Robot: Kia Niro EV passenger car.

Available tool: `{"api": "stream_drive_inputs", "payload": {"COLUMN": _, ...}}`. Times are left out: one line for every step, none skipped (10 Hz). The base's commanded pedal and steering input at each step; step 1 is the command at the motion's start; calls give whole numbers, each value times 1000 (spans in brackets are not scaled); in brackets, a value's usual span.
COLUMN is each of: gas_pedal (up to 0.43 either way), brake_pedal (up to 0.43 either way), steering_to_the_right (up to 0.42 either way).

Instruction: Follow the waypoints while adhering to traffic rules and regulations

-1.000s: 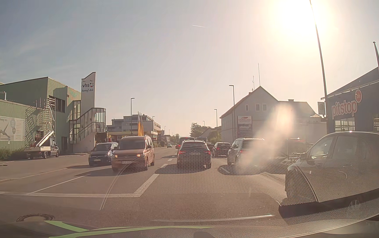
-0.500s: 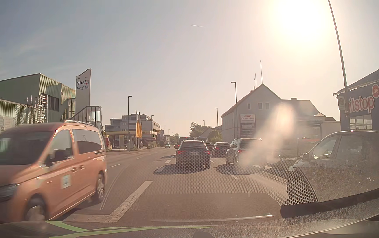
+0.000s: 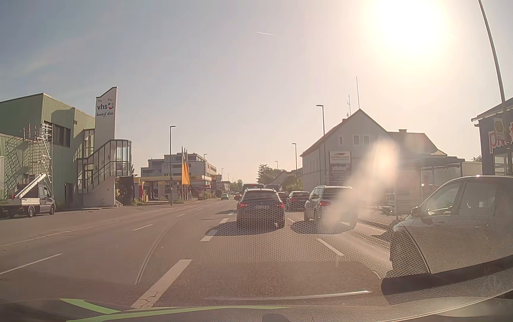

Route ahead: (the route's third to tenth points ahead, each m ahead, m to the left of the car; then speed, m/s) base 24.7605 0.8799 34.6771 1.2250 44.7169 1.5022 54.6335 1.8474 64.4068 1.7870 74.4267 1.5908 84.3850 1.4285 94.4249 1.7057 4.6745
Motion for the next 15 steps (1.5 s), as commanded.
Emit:
{"api": "stream_drive_inputs", "payload": {"gas_pedal": 0, "brake_pedal": 0, "steering_to_the_right": -2}}
{"api": "stream_drive_inputs", "payload": {"gas_pedal": 0, "brake_pedal": 0, "steering_to_the_right": -2}}
{"api": "stream_drive_inputs", "payload": {"gas_pedal": 0, "brake_pedal": 0, "steering_to_the_right": -2}}
{"api": "stream_drive_inputs", "payload": {"gas_pedal": 0, "brake_pedal": 0, "steering_to_the_right": -2}}
{"api": "stream_drive_inputs", "payload": {"gas_pedal": 0, "brake_pedal": 0, "steering_to_the_right": -2}}
{"api": "stream_drive_inputs", "payload": {"gas_pedal": 0, "brake_pedal": 0, "steering_to_the_right": -2}}
{"api": "stream_drive_inputs", "payload": {"gas_pedal": 0, "brake_pedal": 0, "steering_to_the_right": -2}}
{"api": "stream_drive_inputs", "payload": {"gas_pedal": 0, "brake_pedal": 0, "steering_to_the_right": -2}}
{"api": "stream_drive_inputs", "payload": {"gas_pedal": 0, "brake_pedal": 0, "steering_to_the_right": -2}}
{"api": "stream_drive_inputs", "payload": {"gas_pedal": 0, "brake_pedal": 0, "steering_to_the_right": -2}}
{"api": "stream_drive_inputs", "payload": {"gas_pedal": 0, "brake_pedal": 0, "steering_to_the_right": -2}}
{"api": "stream_drive_inputs", "payload": {"gas_pedal": 0, "brake_pedal": 0, "steering_to_the_right": -3}}
{"api": "stream_drive_inputs", "payload": {"gas_pedal": 0, "brake_pedal": 0, "steering_to_the_right": -3}}
{"api": "stream_drive_inputs", "payload": {"gas_pedal": 0, "brake_pedal": 0, "steering_to_the_right": -3}}
{"api": "stream_drive_inputs", "payload": {"gas_pedal": 0, "brake_pedal": 0, "steering_to_the_right": -3}}
